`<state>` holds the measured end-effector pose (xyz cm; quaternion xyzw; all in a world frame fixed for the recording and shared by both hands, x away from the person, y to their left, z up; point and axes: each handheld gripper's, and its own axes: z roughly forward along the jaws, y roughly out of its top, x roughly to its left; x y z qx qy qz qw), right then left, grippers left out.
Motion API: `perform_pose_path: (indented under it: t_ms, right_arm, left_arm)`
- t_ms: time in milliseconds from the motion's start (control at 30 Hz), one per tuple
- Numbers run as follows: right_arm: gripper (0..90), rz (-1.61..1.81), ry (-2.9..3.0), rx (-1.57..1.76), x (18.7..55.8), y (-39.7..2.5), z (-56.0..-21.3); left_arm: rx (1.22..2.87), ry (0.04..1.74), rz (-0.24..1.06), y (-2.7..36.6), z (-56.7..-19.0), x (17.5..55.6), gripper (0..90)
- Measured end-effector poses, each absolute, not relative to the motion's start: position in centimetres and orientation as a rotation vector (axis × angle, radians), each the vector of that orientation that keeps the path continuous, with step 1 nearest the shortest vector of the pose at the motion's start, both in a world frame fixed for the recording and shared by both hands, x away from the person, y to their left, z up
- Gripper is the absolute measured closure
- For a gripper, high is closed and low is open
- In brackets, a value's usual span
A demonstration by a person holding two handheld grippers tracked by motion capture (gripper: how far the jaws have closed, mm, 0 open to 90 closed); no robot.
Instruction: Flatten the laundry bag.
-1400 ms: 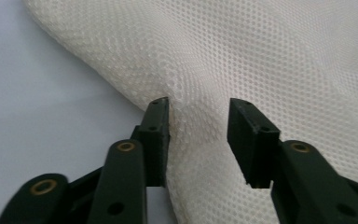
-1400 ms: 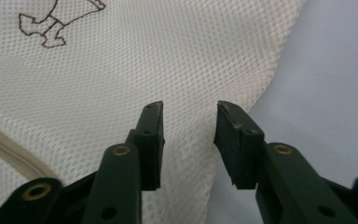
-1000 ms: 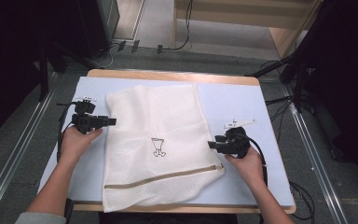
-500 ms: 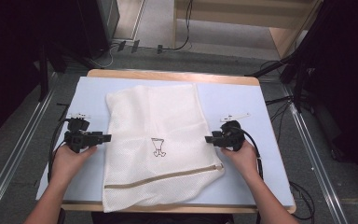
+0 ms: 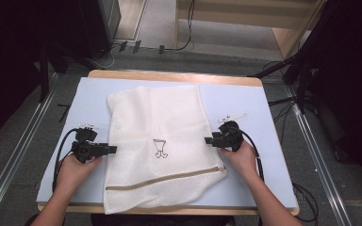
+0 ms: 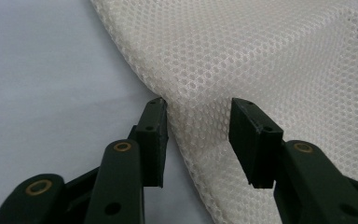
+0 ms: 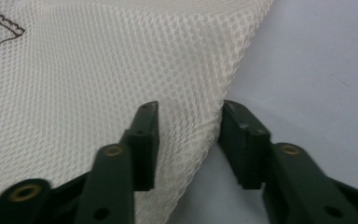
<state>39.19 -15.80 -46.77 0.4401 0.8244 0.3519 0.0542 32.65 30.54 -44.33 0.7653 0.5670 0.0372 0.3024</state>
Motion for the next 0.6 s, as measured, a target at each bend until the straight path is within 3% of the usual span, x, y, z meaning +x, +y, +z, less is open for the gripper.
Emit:
perform_pose_path:
  t_ms: [133,233,600]
  right_arm:
    - [79.2,1.027,2.530,1.314,39.1,-15.6,-46.6]
    - [84.3,1.008,2.544,1.327,39.0,-15.5,-46.3]
    - [84.5,1.036,2.467,1.354,37.7,-17.3,-44.8]
  left_arm:
    - [2.050,1.493,0.082,30.1,-44.4,32.8,72.9]
    - [2.067,1.466,0.079,29.8,-44.2,33.2,83.4]
    - [2.023,1.426,0.139,29.0,-43.2,36.4,85.4]
